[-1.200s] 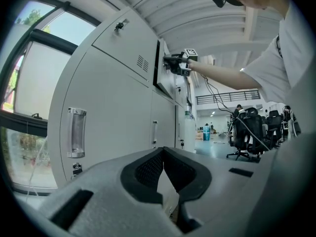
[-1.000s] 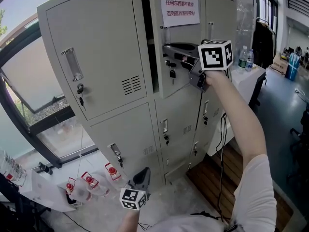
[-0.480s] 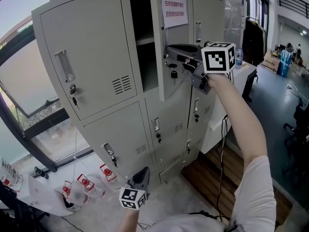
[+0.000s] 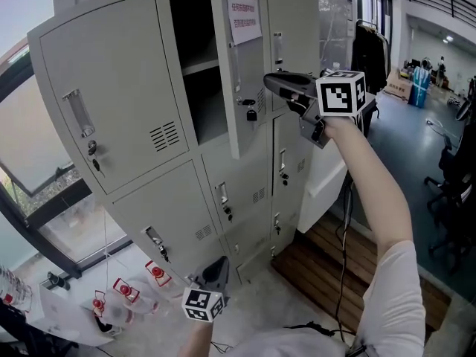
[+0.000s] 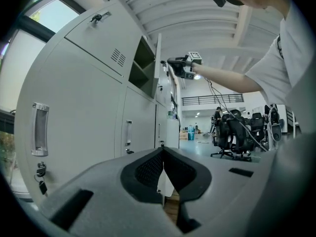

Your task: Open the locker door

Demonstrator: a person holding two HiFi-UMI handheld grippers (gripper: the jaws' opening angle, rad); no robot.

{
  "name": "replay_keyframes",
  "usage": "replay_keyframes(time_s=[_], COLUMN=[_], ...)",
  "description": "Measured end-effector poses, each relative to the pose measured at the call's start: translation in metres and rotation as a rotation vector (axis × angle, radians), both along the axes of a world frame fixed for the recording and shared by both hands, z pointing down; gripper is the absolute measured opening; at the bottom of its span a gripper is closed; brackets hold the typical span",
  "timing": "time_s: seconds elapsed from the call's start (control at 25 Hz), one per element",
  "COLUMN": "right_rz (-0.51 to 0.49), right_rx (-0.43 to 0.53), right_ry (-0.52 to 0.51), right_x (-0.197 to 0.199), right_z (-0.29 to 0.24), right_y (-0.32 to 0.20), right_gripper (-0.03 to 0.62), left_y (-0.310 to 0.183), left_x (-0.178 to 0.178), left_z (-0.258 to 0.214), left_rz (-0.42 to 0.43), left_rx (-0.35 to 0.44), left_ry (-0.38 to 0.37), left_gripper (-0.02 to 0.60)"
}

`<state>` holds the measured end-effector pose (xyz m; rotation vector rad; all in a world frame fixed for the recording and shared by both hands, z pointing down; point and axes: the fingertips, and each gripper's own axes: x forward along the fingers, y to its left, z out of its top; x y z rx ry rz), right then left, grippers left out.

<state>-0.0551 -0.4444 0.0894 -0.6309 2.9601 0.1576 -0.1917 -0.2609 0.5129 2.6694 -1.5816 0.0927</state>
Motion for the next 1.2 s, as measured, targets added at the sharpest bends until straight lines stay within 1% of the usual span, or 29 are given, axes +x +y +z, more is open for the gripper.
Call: replay_keyframes(time_s=[0.16, 0.32, 0.48, 0.6, 0.84, 1.0, 1.2], right_rz=[0.04, 0.049, 0.052, 0.057, 0.065, 0.076, 0.131], right_rx=[0.002, -0.012, -0.022, -0.026, -0.022, -0.053, -0.06], right_ry=[0.012, 0.017, 0.031, 0.052, 0.089, 0.092, 0.09], right_x=[0.016, 0.026, 0.028, 0.026, 0.021, 0.023, 0.033], right_z=[0.009, 0.018, 0.029, 0.048, 0.106, 0.157, 0.218], right_y=[0.0, -0.001, -0.001, -0.001, 0.007, 0.013, 0.016], right_gripper=[0.015, 0.015, 0.015, 0.015, 0.015, 0.015, 0.015], left_y=[-0.002, -0.004, -0.007, -0.01, -0.017, -0.021, -0.023], left_x=[0.007, 0.01, 0.01, 0.006, -0.002, -0.005, -0.007], left_z=[0.001, 0.0, -0.004, -0.006, -0.019, -0.025, -0.029], left_rz=[0.028, 0.039, 0.038, 0.034, 0.016, 0.007, 0.001], left_rx=[-0.006, -0.011, -0.006, -0.011, 0.016, 0.029, 0.034], left_ry=[-0.006, -0.013, -0.013, -0.004, -0.022, -0.028, -0.037], left_gripper=[0.009, 0.009, 0.009, 0.009, 0.009, 0.009, 0.009])
